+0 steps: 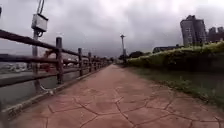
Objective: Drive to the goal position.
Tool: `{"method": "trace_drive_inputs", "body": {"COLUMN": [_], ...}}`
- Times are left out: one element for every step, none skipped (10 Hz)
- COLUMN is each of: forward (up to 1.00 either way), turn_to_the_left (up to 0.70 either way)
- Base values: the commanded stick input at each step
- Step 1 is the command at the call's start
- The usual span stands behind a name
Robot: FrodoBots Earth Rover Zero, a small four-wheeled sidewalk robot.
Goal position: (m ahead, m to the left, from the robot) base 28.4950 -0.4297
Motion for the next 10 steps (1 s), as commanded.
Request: {"method": "trace_drive_inputs", "body": {"forward": [1.0,1.0,1.0,1.0,1.0,1.0,1.0,1.0,1.0,1.0], "turn_to_the_left": [0.0,0.14,0.36,0.27,0.02,0.0,0.0,0.0,0.0,0.0]}}
